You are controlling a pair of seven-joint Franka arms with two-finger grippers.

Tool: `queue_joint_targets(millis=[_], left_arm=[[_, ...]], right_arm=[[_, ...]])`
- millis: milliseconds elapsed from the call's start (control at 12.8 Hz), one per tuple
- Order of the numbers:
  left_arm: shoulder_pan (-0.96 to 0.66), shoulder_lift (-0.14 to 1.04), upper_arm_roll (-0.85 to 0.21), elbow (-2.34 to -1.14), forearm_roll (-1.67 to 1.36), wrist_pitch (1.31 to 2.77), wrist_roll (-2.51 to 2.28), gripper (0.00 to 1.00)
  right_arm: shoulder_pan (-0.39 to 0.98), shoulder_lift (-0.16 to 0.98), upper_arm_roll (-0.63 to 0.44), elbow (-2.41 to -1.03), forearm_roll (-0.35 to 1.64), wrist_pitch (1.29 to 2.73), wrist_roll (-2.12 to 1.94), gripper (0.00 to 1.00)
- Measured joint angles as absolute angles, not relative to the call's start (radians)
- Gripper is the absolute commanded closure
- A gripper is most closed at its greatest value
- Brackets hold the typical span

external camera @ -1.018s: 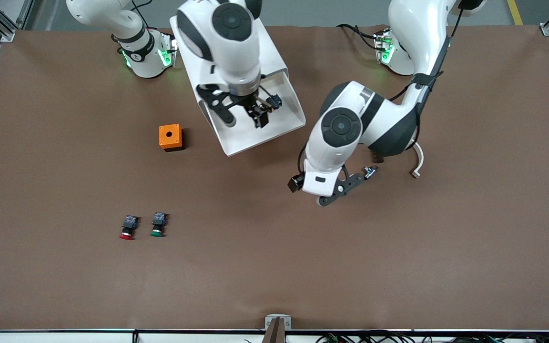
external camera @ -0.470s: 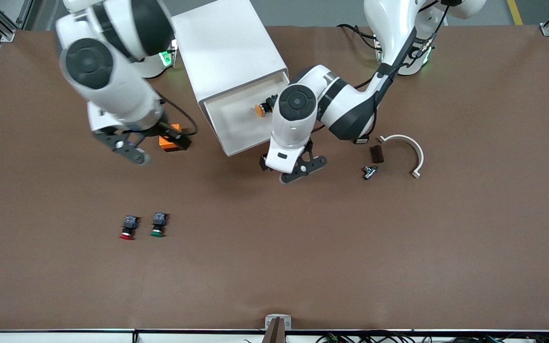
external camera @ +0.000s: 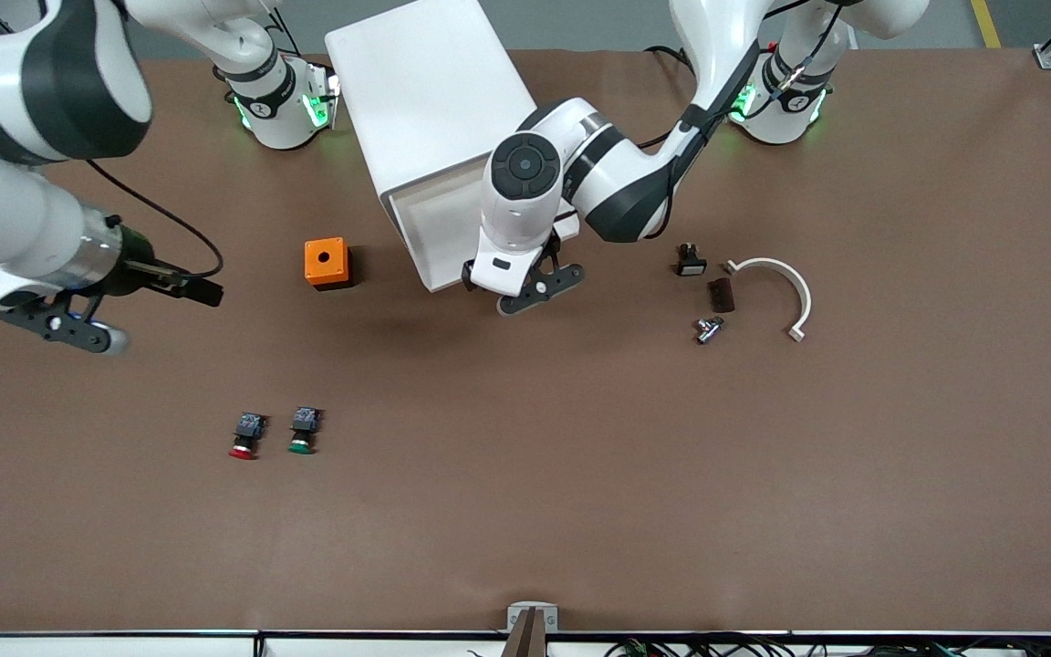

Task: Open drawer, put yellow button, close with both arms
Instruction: 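Push the drawer shut with the left gripper while the right gripper withdraws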

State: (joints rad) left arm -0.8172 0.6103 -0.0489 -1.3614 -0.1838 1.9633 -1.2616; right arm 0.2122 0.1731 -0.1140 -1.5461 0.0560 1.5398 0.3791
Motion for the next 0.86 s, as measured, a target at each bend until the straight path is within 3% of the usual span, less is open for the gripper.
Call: queue_joint_targets(millis=[862], left_arm=[[-0.915,0.611,-0.049,-1.420,-0.421,1.963,-1.378,0.00]], right_arm=[[0.064,0.159,-0.113,-1.433,-0.004,1.391,-0.033,0.00]])
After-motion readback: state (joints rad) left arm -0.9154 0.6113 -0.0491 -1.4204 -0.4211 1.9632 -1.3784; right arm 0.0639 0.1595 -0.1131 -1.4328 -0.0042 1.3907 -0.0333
